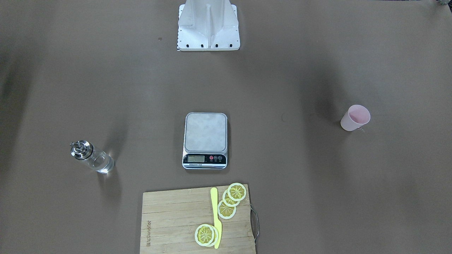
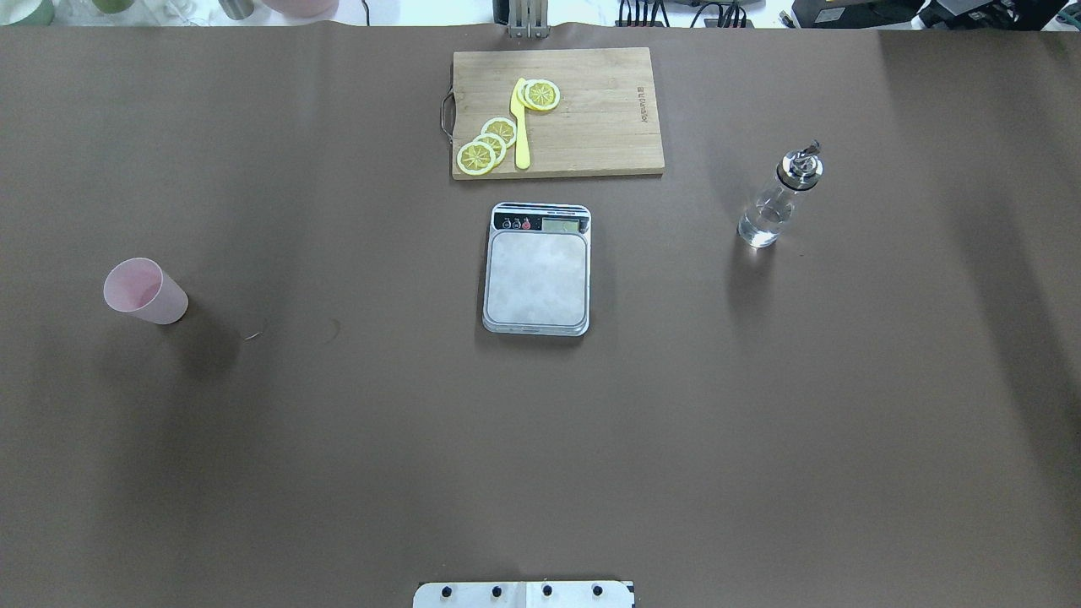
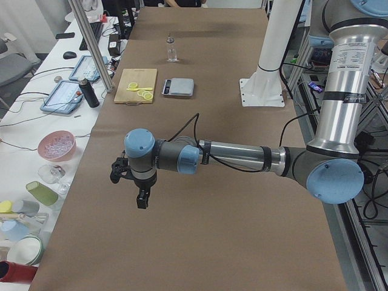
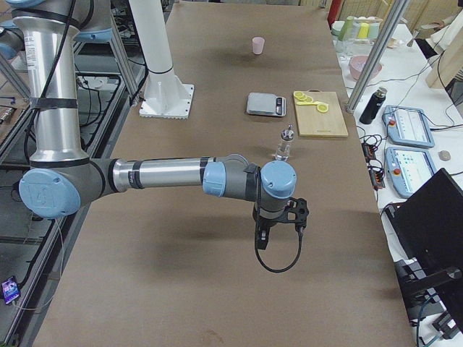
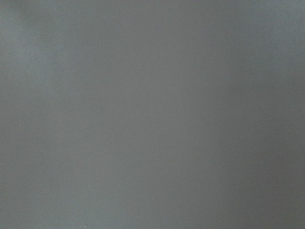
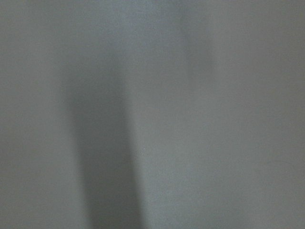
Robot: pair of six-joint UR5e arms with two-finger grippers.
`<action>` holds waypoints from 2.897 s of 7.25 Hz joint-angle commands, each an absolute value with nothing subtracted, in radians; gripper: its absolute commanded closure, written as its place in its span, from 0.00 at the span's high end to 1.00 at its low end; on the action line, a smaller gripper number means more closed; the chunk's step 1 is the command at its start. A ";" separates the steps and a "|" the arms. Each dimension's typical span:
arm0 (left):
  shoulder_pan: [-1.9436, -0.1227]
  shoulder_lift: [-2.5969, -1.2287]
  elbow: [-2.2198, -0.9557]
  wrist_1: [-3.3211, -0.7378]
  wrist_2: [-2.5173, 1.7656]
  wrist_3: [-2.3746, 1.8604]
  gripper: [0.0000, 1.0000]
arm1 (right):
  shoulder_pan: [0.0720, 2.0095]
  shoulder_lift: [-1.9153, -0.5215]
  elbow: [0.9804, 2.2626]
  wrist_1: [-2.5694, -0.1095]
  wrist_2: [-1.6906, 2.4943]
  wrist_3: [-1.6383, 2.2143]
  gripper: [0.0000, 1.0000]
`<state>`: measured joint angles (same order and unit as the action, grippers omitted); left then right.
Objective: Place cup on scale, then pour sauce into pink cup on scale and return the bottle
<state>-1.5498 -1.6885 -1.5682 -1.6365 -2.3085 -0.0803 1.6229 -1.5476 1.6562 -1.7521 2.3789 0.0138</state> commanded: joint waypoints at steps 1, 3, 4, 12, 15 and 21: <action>-1.415 -1.726 -1.674 -1.640 -2.304 -0.356 0.99 | 1.623 -1.546 1.658 -1.749 2.379 0.014 1.00; -1.251 -1.718 -1.752 -1.704 -2.304 -0.599 0.99 | 1.623 -1.546 1.674 -1.749 2.379 0.014 1.00; -1.188 -1.715 -1.743 -1.789 -2.277 -0.709 0.98 | 1.621 -1.543 1.674 -1.747 2.379 0.014 1.00; -0.980 -1.631 -1.720 -1.930 -2.154 -0.842 0.88 | 1.620 -1.539 1.674 -1.747 2.387 0.012 1.00; -0.962 -1.620 -1.712 -1.930 -2.154 -0.845 0.44 | 1.618 -1.539 1.674 -1.747 2.385 0.012 1.00; -1.043 -1.778 -1.723 -1.767 -2.264 -0.957 0.00 | 1.614 -1.510 1.733 -1.749 2.396 0.015 1.00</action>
<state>-0.9960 -1.6902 -1.7131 -1.8708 -2.2098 -0.9407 1.6138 -1.5270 1.7044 -1.7475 2.3952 0.0147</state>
